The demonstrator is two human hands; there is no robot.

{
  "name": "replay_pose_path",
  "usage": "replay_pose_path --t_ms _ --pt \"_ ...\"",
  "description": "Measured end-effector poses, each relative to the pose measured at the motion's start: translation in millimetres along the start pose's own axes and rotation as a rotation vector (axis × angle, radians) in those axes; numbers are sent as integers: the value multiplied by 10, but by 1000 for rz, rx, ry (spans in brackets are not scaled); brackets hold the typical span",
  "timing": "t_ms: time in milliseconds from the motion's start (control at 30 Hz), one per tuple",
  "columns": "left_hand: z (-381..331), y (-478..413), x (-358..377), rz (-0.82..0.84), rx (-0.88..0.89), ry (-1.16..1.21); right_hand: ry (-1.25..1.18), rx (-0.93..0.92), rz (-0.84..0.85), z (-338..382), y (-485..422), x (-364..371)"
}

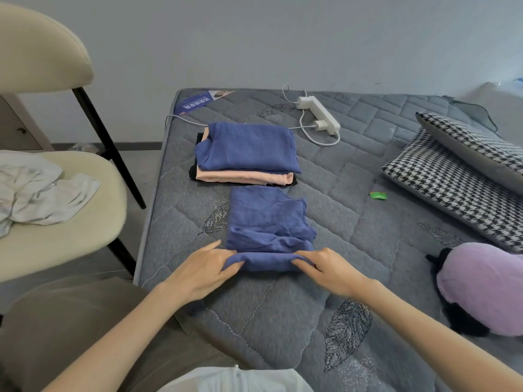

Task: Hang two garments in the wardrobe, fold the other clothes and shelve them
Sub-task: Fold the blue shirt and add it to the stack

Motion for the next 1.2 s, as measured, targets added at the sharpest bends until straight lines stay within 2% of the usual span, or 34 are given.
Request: replay_pose_path --t_ms 133,200,267,367,433,533,667,867,1000,1200 --pt "0 63 108 123 18 -56 -10 33 128 13 27 86" --pt "15 70 142 138 6 7 -57 49 95 8 30 75" --pt "37 26 28 20 -84 226 -112 16 -72 36 10 -44" --pt "196 -87 -133 -236 -277 472 -1 -2 -304 28 -36 -198" --pt "252 -178 -48 -204 -382 474 4 93 -305 -73 -120 -158" --pt "319 -280 112 -136 -506 544 -29 227 -210 -212 -275 24" --pt "431 -322 187 -208 -623 708 22 209 -230 -230 -432 75" --pt "392 -377 307 -21 -537 675 24 61 -118 -119 -540 106" --pt "303 -407 137 -106 -425 760 -65 -8 -81 -4 -502 20" --pt "306 -616 -212 -242 -368 806 -29 29 -288 -13 -623 -414"
Point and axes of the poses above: each hand's wrist, its own y-axis away from the middle knuckle, its own x-axis out of the palm, z = x × y, the point moved 9 cm from there along -y, towards the middle knuckle, and after that the axes turned 6 degrees about -x, right-handed, at the moved point
